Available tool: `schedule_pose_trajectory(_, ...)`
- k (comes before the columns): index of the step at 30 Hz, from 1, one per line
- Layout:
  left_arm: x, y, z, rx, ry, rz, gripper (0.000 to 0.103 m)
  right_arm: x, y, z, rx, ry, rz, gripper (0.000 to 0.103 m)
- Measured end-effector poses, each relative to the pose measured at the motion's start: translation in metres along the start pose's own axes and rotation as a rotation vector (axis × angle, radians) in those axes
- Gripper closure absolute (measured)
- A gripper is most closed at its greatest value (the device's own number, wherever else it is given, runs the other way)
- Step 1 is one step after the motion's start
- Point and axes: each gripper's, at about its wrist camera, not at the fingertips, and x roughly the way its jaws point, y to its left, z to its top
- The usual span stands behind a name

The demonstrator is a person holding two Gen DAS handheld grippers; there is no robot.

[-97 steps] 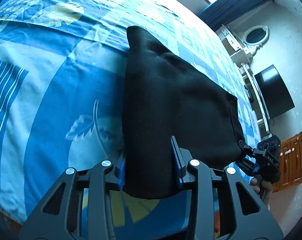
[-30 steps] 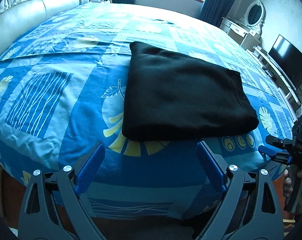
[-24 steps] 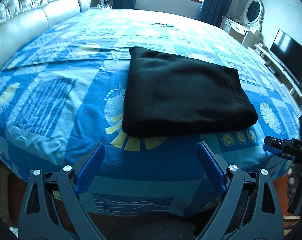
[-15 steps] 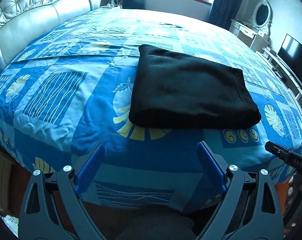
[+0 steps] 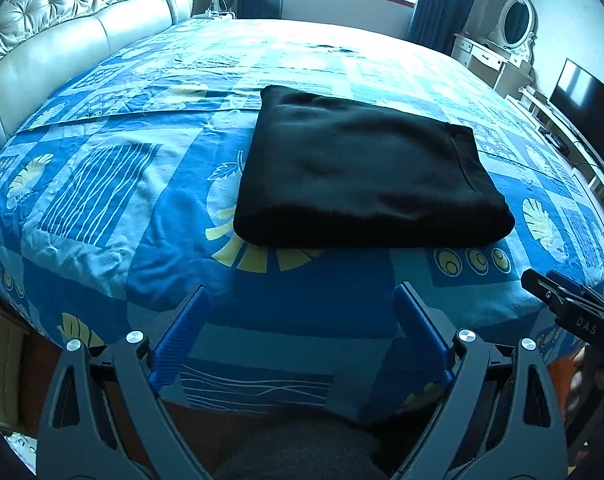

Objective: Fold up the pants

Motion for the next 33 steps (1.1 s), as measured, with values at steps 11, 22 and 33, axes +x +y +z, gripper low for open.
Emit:
schedule_pose_trajectory(11, 0.0021, -0.0054, -0.001, 0.017, -0.007, 0.017, 0.01, 0.003, 0.0061, -0.003, -0.039, 0.0, -0.019, 0.025)
schedule_pose_trajectory(22, 0.0024, -0.0089, -0.0009, 0.037, -0.015, 0.032, 0.01, 0.0043, 0.0092, -0.0053, -0.046, 0.005, -0.021, 0.025)
schedule_pose_trajectory(33, 0.0016, -0.0063, 0.0006, 0.023, -0.02, 0.048, 0.009, 0.006, 0.0102, -0.0067, -0.047, 0.009, -0.021, 0.025)
